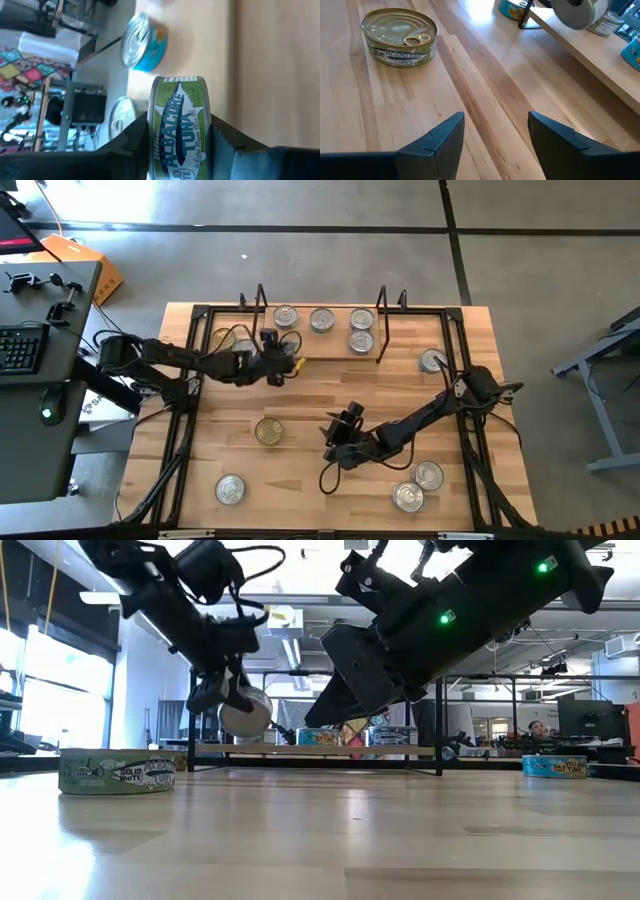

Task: Stack canned seafood by type on shelf
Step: Put the green tuna can on the shelf aligned with the other green tuna can

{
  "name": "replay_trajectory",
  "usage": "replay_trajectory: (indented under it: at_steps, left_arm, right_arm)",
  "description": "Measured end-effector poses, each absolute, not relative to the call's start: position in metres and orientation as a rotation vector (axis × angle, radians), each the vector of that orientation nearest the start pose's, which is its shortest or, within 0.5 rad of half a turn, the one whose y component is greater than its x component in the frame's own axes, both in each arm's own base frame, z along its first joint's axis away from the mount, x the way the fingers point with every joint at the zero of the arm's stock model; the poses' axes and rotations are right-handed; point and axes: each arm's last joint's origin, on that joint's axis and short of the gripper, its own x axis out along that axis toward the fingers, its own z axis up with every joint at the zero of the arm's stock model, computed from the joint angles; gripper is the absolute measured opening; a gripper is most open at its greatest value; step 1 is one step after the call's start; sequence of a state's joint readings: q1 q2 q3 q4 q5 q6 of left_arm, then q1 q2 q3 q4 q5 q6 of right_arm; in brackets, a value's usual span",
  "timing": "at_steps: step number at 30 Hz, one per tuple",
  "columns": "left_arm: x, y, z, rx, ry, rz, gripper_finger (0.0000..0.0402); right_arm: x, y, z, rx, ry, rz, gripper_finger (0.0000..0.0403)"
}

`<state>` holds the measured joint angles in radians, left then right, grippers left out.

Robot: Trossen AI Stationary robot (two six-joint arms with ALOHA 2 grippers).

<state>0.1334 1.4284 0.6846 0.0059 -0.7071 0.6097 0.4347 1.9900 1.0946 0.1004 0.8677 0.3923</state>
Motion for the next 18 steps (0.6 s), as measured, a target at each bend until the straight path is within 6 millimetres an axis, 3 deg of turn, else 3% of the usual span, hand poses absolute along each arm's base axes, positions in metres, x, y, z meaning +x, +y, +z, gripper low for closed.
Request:
replay_trajectory:
  at_steps: [4,9,13,18]
  left_arm:
    - [0.266,0.069,0.177,0.784,1.004,0.583,0.0123]
    - [0.272,0.081,0.163,0.850,1.060,0.581,0.0151]
    - [0.272,0.081,0.149,0.881,1.132,0.531,0.0172]
    - [0.272,0.080,0.151,0.872,1.128,0.528,0.0207]
  right_arm:
    - [0.361,0.143,0.129,-0.112,0.539,-0.521,0.0212]
    - [0.361,0.143,0.129,-0.111,0.539,-0.521,0.0212]
    - [0.361,0.143,0.129,-0.111,0.539,-0.521,0.0212]
    - [0.361,0.143,0.129,-0.112,0.539,-0.521,0.0212]
